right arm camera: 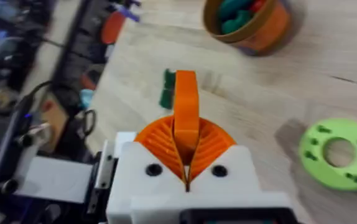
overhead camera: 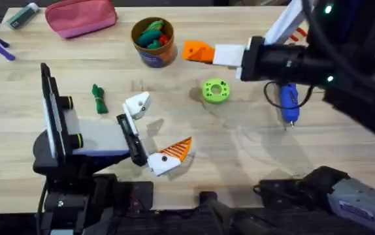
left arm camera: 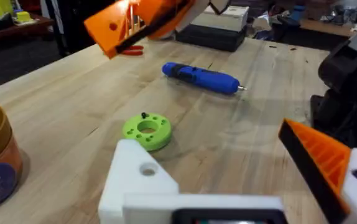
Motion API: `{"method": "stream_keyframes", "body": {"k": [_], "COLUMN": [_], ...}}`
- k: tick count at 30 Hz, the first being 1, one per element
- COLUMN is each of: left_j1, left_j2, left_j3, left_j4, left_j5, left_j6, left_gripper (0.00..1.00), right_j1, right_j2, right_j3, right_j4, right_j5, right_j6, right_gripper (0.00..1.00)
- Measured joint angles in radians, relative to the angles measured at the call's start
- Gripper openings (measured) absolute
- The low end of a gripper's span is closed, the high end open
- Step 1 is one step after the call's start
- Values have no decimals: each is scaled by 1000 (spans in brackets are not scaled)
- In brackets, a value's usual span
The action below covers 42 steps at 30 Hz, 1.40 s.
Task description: Pick up the gripper from the table and insert it into the empty holder that is missing its gripper. Then pick up a screw, insert it into the mounting hole, and use the screwdriver to tighten it. Finally, clean up the table by picking up the vegetable and placing it into the bucket.
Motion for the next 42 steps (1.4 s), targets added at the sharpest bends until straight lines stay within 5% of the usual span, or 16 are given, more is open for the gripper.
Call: {"method": "stream_keyframes", "body": {"k": [5, 13, 18, 30, 42], "left_j1": [0, 0, 0, 0, 0], "left_j2": [0, 0, 0, 0, 0], "left_j3": [0, 0, 0, 0, 0], "left_j4": [0, 0, 0, 0, 0], "left_j5": [0, 0, 0, 0, 0], "left_j6": [0, 0, 0, 0, 0], "left_gripper": [986, 987, 988, 985, 987], "right_j1": [-72, -182, -185, -186, -184], "right_j2": [3, 79, 175, 470, 581], "right_j3": [-97, -124, -125, -126, -128], "right_j4": [205, 230, 318, 819, 859], "right_j5": [-187, -435, -582, -892, -1047], "right_j6": [67, 105, 124, 392, 512], "right_gripper": [13, 13, 13, 13, 13]}}
